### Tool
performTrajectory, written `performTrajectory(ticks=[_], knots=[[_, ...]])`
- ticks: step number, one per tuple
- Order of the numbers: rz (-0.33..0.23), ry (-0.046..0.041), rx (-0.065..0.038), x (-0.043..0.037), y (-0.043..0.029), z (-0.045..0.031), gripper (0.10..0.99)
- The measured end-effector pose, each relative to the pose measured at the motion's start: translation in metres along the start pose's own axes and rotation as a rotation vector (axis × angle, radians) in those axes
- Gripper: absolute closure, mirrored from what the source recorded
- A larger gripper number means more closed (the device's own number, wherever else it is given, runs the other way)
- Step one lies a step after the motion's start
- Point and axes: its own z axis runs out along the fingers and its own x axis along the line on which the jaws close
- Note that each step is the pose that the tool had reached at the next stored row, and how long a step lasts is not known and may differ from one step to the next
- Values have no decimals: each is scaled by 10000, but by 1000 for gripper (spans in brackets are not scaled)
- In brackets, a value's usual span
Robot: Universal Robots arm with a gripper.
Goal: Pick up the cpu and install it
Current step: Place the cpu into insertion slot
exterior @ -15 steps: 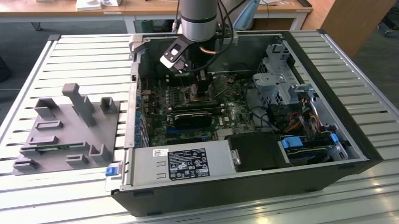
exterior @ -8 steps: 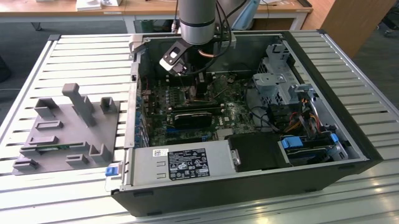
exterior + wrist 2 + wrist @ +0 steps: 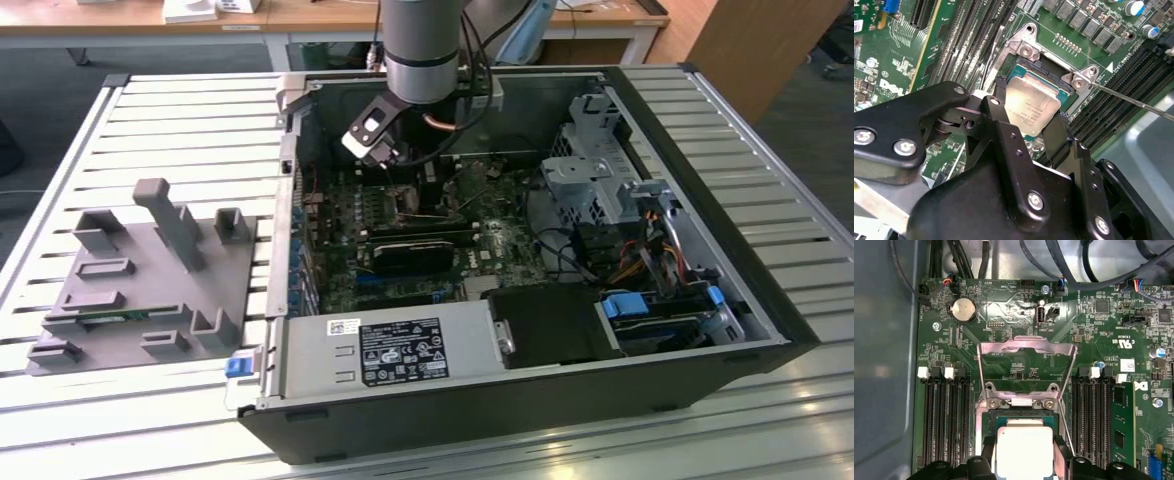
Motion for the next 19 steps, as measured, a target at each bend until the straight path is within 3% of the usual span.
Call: performTrajectory(ticks=[19], knots=[[50, -3, 1, 26, -8, 81, 545]])
